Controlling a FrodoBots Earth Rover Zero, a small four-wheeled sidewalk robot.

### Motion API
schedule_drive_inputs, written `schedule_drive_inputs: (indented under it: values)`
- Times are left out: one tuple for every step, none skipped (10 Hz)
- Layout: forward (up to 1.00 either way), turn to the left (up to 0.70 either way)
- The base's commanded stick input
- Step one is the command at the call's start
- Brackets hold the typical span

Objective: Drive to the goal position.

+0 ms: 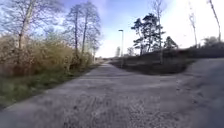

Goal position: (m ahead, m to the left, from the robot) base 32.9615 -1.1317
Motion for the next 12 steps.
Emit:
schedule_drive_inputs:
  values:
    - [1.0,0.0]
    - [1.0,0.0]
    - [1.0,0.0]
    - [1.0,0.0]
    - [1.0,0.0]
    - [1.0,0.0]
    - [1.0,0.0]
    - [1.0,0.0]
    - [1.0,0.0]
    - [1.0,0.0]
    - [1.0,0.0]
    - [1.0,0.0]
